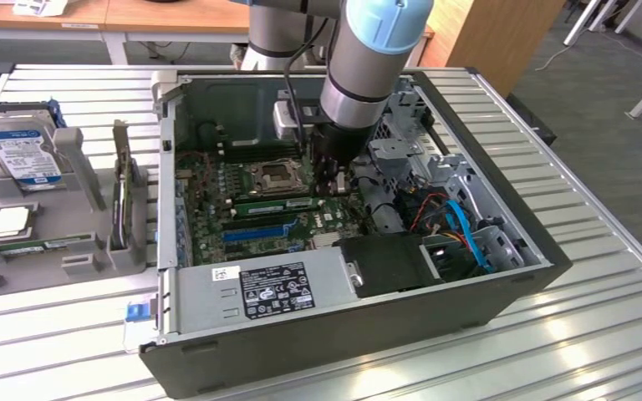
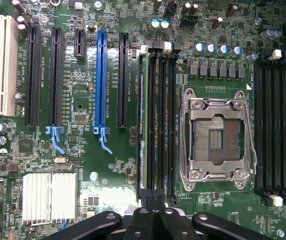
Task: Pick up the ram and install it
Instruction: 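Press down the ram until it locks into place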
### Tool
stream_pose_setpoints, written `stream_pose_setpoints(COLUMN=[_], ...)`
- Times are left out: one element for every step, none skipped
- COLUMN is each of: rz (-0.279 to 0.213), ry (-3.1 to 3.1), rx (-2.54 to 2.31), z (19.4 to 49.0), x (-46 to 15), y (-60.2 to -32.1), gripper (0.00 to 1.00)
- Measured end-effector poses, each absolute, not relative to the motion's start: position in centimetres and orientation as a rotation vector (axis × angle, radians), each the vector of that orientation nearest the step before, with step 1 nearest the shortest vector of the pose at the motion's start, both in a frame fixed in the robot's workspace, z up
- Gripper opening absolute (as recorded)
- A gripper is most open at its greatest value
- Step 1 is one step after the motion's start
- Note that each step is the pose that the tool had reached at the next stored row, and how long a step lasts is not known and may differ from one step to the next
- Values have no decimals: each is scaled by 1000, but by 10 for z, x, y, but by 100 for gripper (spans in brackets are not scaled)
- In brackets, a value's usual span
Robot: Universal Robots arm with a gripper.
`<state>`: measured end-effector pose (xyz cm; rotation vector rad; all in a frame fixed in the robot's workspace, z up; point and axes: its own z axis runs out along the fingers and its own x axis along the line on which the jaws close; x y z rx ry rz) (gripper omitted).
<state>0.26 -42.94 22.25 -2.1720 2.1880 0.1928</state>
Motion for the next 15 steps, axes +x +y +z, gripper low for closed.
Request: stream_pose_setpoints(rz=[193, 193, 194, 194, 194, 194, 194, 194, 194, 194, 194, 194, 194, 194, 194], ry=[2188, 2188, 2188, 2188, 2188, 2188, 2188, 2187, 2188, 2188, 2188, 2187, 2187, 2187, 2187], rx=[-2172, -2172, -2172, -2172, -2172, -2172, -2172, -2172, -2171, -2172, -2172, -2171, -2171, -2171, -2171], z=[222, 222, 222, 222, 222, 222, 222, 222, 222, 222, 222, 222, 222, 222, 222], x=[3, 3, 3, 3, 3, 3, 3, 3, 3, 3, 3, 3, 3, 3, 3], y=[-429, -429, -429, -429, -429, -429, -429, -429, -429, -429, -429, -429, -429, -429, -429], gripper=[10, 10, 10, 10, 10, 10, 10, 10, 10, 10, 10, 10, 10, 10, 10])
